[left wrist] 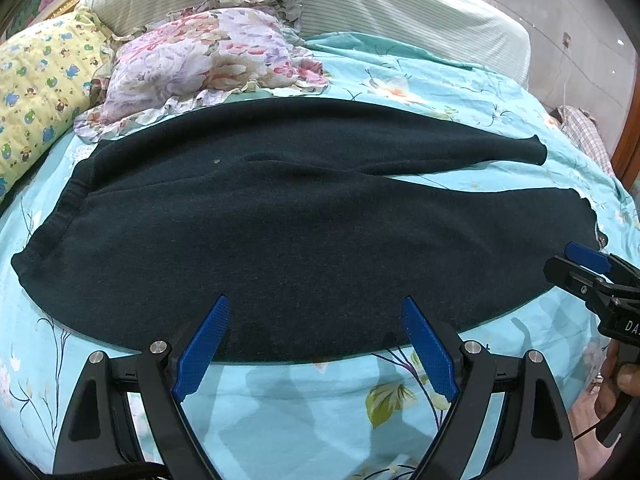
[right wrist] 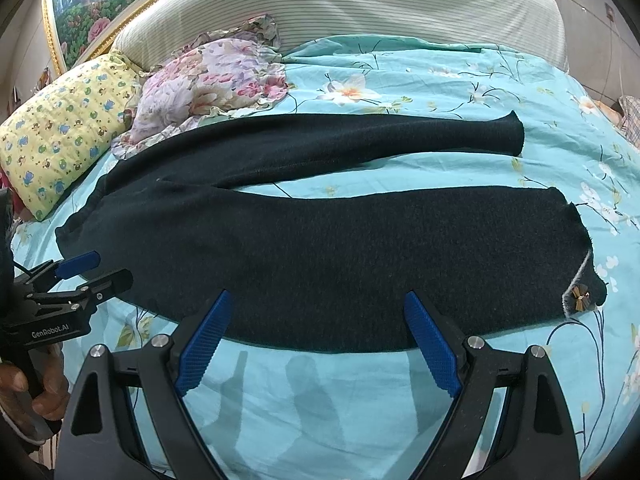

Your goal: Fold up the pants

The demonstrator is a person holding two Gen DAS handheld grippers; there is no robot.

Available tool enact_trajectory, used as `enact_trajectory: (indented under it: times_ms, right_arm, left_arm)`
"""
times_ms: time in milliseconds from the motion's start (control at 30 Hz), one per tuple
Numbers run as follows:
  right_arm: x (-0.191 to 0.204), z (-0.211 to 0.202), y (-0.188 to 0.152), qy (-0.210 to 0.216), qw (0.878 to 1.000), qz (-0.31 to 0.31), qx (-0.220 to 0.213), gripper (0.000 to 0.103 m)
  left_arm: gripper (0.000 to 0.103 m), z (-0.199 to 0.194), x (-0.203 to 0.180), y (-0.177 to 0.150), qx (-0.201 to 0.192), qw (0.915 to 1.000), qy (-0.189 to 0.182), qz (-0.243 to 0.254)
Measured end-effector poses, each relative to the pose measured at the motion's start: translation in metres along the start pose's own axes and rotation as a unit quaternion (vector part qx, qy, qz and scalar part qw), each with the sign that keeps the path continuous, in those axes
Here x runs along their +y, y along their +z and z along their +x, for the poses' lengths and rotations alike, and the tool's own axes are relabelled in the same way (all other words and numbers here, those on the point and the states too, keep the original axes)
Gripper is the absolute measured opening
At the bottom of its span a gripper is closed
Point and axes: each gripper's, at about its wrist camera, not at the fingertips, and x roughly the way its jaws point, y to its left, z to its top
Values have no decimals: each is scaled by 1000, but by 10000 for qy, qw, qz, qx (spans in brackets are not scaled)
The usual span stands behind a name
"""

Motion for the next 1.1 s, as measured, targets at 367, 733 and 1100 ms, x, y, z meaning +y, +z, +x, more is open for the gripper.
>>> enact_trajectory:
  times_ms: [367,733,1100]
  right_arm:
    - [1,0,2,24,10000,19,19,88]
    - [-1,-2,7,119,9998,125,-32,88]
    - [-30,-3,32,185,9988,454,-83,88]
  left_arm:
    - [89,0,-3,4,34,9999,-111,36]
    - [89,-2,-4,19,5,9995,-293,100]
    - [89,4,-13,59,-85,9980,-446,447]
